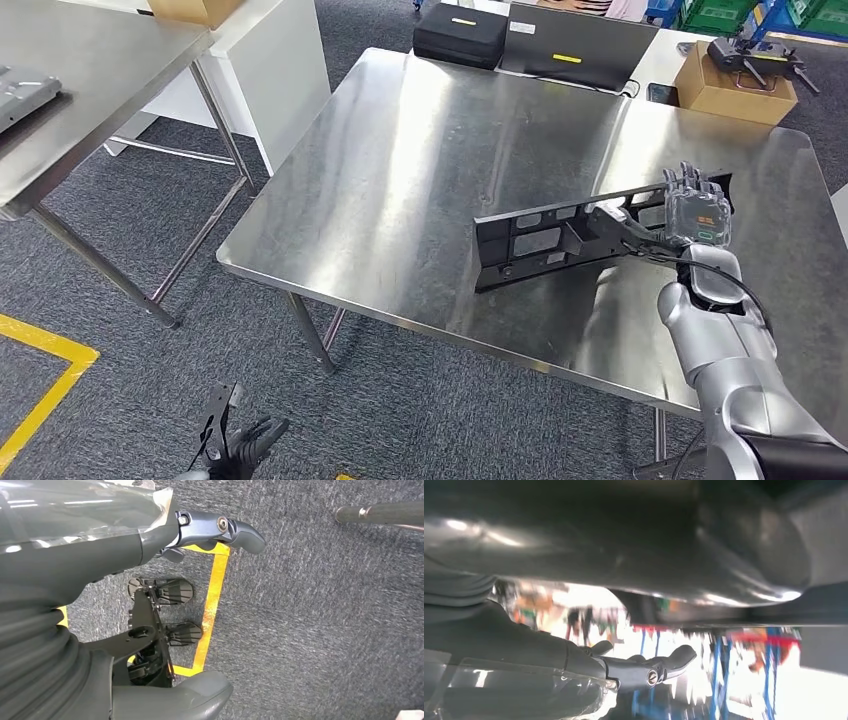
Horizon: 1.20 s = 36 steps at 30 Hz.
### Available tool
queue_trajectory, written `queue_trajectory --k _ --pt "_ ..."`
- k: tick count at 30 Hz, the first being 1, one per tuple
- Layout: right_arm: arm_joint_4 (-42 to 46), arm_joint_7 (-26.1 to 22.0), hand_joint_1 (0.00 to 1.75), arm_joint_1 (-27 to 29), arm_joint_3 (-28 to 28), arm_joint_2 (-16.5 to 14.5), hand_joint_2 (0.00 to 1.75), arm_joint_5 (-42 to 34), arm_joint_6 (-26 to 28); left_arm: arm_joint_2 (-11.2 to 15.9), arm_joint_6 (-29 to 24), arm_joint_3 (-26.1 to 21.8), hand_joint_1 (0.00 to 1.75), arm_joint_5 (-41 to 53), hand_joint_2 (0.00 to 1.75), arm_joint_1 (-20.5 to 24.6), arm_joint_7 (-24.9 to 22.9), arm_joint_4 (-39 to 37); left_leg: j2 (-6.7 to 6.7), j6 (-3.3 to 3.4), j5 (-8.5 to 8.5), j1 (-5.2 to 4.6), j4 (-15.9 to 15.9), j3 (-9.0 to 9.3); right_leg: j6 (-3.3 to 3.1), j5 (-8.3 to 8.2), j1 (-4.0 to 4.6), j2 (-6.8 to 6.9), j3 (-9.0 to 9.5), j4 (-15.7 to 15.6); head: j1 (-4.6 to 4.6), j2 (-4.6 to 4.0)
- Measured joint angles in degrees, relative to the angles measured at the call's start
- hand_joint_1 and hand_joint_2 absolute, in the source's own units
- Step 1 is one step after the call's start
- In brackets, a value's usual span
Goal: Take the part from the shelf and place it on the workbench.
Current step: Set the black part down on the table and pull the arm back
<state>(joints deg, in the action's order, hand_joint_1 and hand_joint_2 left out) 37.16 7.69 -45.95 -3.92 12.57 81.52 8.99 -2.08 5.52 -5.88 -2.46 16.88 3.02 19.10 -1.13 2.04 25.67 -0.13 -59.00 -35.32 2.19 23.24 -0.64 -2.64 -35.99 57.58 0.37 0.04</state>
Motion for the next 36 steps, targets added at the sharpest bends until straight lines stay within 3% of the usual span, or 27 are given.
queue_trajectory --k 8,15,18,22,26,32,36 --pt "-2.92 -1.22 0.0 -2.18 2.65 -0.51 0.0 -2.19 -4.82 0.16 -0.72 -0.22 0.0 0.56 1.75 -0.05 -0.42 0.01 0.0 0.01 -0.01 0.0 -0.01 0.0 0.0 0.0 0.0 0.0 0.0 0.0 -0.01 0.0" --pt "-4.05 -1.53 0.0 -2.7 2.85 -0.53 0.0 -2.35 -5.32 0.14 -0.9 -0.29 0.0 0.83 1.75 -0.15 -0.42 0.02 0.0 0.01 -0.01 0.01 0.0 0.0 0.0 0.0 0.01 0.0 0.0 0.0 -0.01 0.0" --pt "-4.09 -1.82 0.0 -2.59 2.8 -0.53 0.0 -1.97 -3.07 0.11 -0.92 -0.43 0.0 1.21 1.75 -0.32 -0.39 0.06 0.0 0.01 -0.01 0.01 0.0 0.0 0.0 0.0 0.01 0.0 0.0 0.0 0.0 0.01" --pt "0.07 -1.76 0.0 -0.35 1.61 -0.63 0.0 2.38 9.3 -0.26 -0.94 -1.19 0.0 1.55 0.0 -1.05 0.01 0.29 -0.01 0.01 -0.01 0.01 0.0 0.01 0.0 0.0 0.01 0.0 0.0 0.0 0.0 0.0" --pt "12.58 -0.99 0.0 6.22 -0.09 -1.42 0.0 7.71 19.12 -0.97 -1.61 -2.27 0.0 1.75 0.0 -1.63 -0.37 0.57 -0.01 0.0 0.01 0.07 0.0 0.0 -0.01 0.02 0.07 0.02 -0.01 0.0 0.0 0.0" --pt "28.16 0.49 0.0 15.38 -3.04 -1.94 0.0 8.49 22.42 -1.39 -1.64 -3.01 0.0 1.97 0.0 -1.93 -0.44 0.62 -0.02 -0.01 0.02 0.12 0.01 -0.01 -0.03 0.04 0.09 0.05 -0.03 -0.02 0.01 0.0" --pt "37.96 -1.57 0.0 22.46 -4.61 -2.55 0.0 6.83 23.68 -1.42 -0.88 -3.39 0.0 1.63 0.0 -2.09 -0.58 0.63 -0.05 0.01 0.06 0.07 -0.03 -0.03 -0.02 0.03 0.01 0.08 -0.01 -0.06 -0.01 0.0"
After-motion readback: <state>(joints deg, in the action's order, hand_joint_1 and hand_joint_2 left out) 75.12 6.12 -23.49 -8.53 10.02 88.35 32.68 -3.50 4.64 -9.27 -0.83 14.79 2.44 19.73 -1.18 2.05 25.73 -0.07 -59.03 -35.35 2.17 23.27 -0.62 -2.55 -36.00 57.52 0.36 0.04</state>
